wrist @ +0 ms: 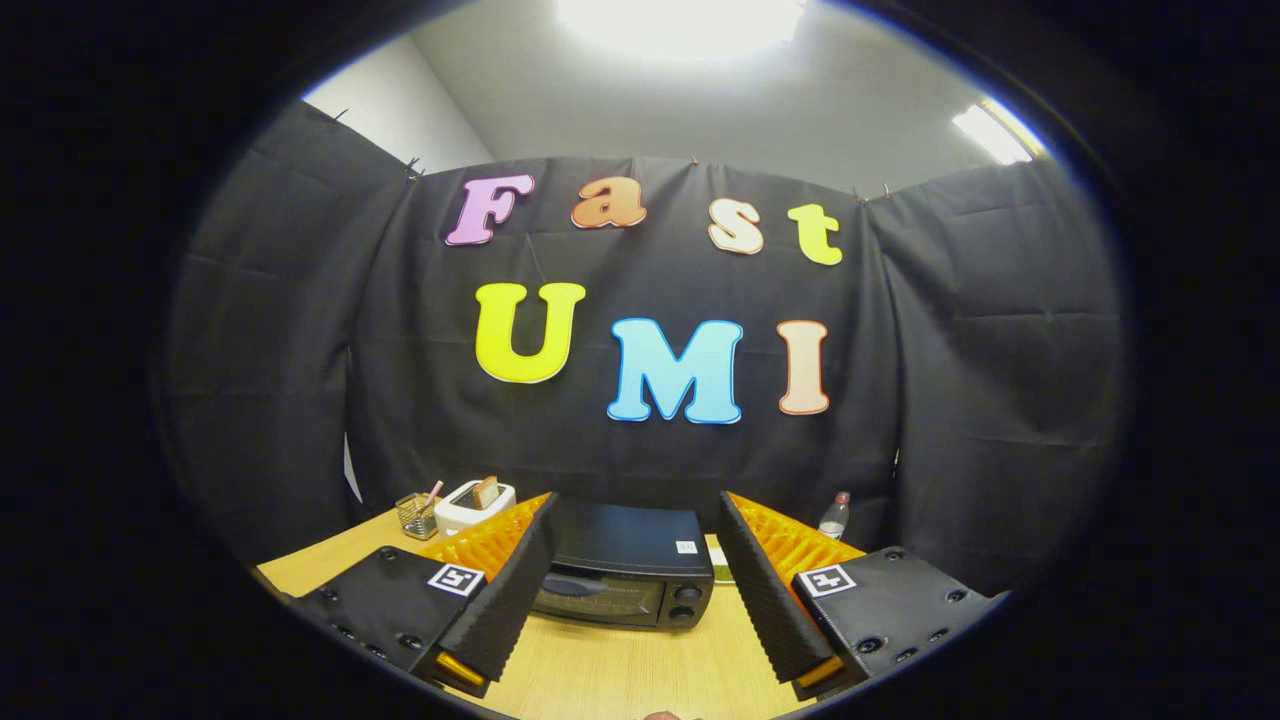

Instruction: Open the toaster oven, put the food inside, and close the toaster oven door.

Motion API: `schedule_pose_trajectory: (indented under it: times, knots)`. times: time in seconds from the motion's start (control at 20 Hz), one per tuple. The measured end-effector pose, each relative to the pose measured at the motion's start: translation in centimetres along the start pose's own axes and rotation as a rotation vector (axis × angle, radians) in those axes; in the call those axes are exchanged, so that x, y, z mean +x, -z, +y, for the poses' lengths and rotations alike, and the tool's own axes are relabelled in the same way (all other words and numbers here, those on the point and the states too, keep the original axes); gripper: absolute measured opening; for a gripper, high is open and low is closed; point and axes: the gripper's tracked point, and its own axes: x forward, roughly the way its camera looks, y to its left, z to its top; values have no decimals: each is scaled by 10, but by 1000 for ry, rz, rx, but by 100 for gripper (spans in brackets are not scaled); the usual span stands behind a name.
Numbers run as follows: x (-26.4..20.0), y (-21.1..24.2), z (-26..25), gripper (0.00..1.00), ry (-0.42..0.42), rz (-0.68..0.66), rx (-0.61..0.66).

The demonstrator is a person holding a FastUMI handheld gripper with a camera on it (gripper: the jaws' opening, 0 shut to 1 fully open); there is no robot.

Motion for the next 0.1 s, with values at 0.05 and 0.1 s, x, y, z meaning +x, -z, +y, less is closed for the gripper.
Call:
schedule_pose_trajectory:
  times: [0.05,0.1]
  knots:
    - [-2,3,4,98,-10,7,-5]
    - [-3,3,8,98,-19,9,-6]
